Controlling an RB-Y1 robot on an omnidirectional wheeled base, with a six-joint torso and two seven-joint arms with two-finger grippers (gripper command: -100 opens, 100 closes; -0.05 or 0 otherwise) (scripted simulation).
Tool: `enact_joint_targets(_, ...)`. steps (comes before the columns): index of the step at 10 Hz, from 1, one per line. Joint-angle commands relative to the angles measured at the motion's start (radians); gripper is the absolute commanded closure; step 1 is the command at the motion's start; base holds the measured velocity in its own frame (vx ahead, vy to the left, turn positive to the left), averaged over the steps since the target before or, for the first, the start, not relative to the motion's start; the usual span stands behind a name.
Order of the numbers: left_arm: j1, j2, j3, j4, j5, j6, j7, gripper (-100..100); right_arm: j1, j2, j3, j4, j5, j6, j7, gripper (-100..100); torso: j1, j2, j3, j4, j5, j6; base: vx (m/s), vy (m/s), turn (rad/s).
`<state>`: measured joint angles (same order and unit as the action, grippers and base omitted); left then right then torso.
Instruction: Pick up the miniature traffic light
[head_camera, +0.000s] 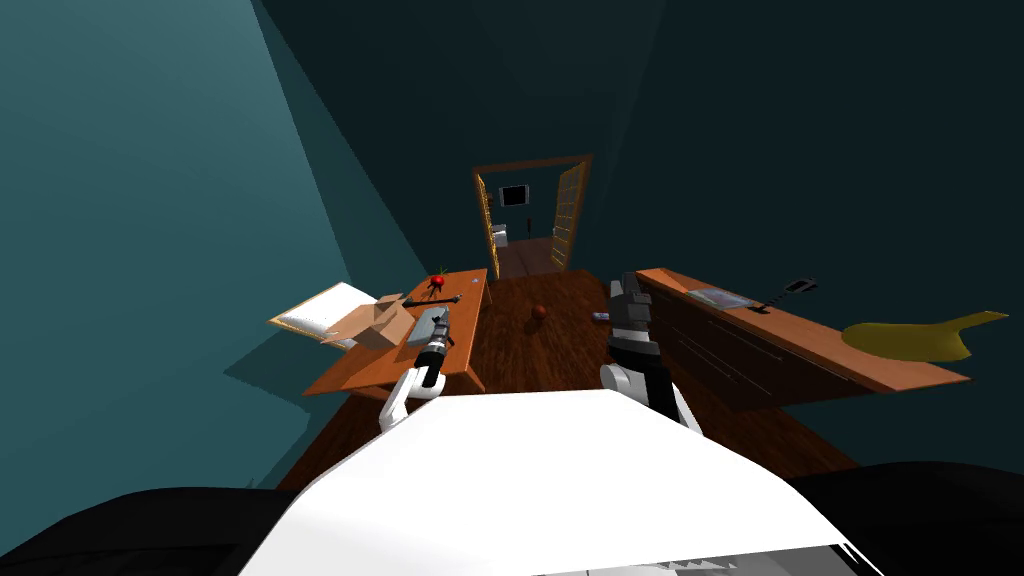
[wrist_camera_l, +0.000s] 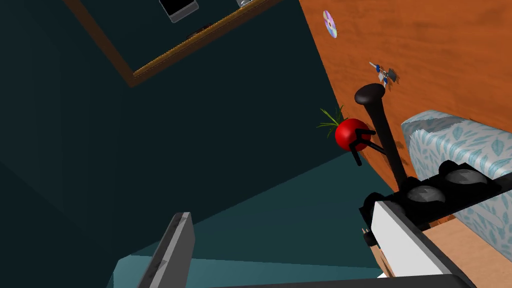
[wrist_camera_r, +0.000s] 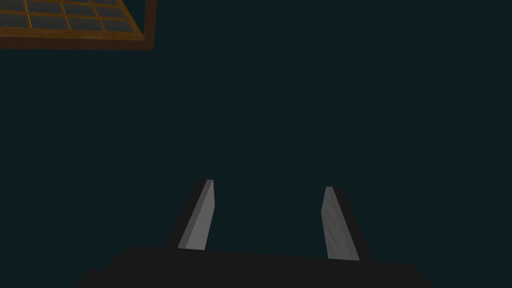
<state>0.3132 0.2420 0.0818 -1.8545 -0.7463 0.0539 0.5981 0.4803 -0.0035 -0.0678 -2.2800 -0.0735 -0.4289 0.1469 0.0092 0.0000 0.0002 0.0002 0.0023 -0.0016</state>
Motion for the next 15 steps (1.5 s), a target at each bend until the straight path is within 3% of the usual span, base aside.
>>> enact_joint_targets(1,-0.020,0.015,-0.002,0.050,-0.050,0.050,0.050,-100,0.000,0.000,0.000,0.000,0.000,0.000,0.000,0,0.000,0.000,0.000,0.000,0.000,0.000,-0.095,0.103,-0.405)
enact_joint_targets(3,-0.020,0.015,-0.002,0.074,-0.065,0.077,0.052,-100,0.000,0.000,0.000,0.000,0.000,0.000,0.000,0,0.001,0.001,0.000,0.000,0.000,0.000,-0.067,0.052,-0.199)
enact_joint_targets(4,-0.032,0.025,-0.004,0.115,-0.110,0.124,0.096,-100,0.000,0.000,0.000,0.000,0.000,0.000,0.000,0,-0.002,-0.002,-0.001,0.000,0.000,-0.001,-0.065,0.024,-0.365)
enact_joint_targets(5,-0.032,0.025,-0.004,0.133,-0.116,0.136,0.096,-100,0.000,0.000,0.000,0.000,0.000,0.000,0.000,0,-0.003,-0.002,-0.001,0.000,-0.001,0.001,-0.076,0.046,-0.332)
enact_joint_targets(6,-0.044,0.035,-0.007,0.171,-0.156,0.173,0.140,-100,0.000,0.000,0.000,0.000,0.000,0.000,0.000,0,-0.002,-0.001,-0.001,0.000,0.000,0.000,-0.107,0.063,-0.427)
enact_joint_targets(7,-0.044,0.035,-0.007,0.194,-0.167,0.195,0.140,-100,0.000,0.000,0.000,0.000,0.000,0.000,0.000,0,0.000,0.000,0.000,0.000,0.000,0.001,-0.108,0.074,-0.329)
enact_joint_targets(8,-0.055,0.046,-0.012,0.238,-0.202,0.226,0.183,-100,0.000,0.000,0.000,0.000,0.000,0.000,0.000,0,0.001,0.001,0.000,0.000,0.000,0.000,-0.106,0.092,-0.349)
enact_joint_targets(9,-0.055,0.046,-0.012,0.259,-0.213,0.255,0.183,-100,0.000,0.000,0.000,0.000,0.000,0.000,0.000,0,0.002,0.001,0.000,0.000,0.000,0.000,-0.077,0.071,-0.365)
enact_joint_targets(10,-0.066,0.057,-0.018,0.296,-0.241,0.294,0.225,-100,0.000,0.000,0.000,0.000,0.000,0.000,0.000,0,0.001,-0.001,0.000,0.000,0.000,0.000,-0.107,0.068,-0.373)
enact_joint_targets(12,-0.066,0.057,-0.018,0.325,-0.264,0.314,0.225,-100,0.000,0.000,0.000,0.000,0.000,0.000,0.000,0,0.001,0.000,0.000,0.000,0.000,0.000,-0.080,0.042,-0.257)
enact_joint_targets(13,-0.077,0.069,-0.024,0.365,-0.293,0.371,0.266,-100,0.000,0.000,0.000,0.000,0.000,0.000,0.000,0,-0.001,-0.003,-0.001,0.000,0.000,-0.001,-0.072,0.032,-0.352)
enact_joint_targets(15,-0.077,0.069,-0.024,0.394,-0.311,0.373,0.266,-100,0.000,0.000,0.000,0.000,0.000,0.000,0.000,0,0.000,-0.002,-0.001,0.000,0.000,-0.001,-0.060,0.037,-0.208)
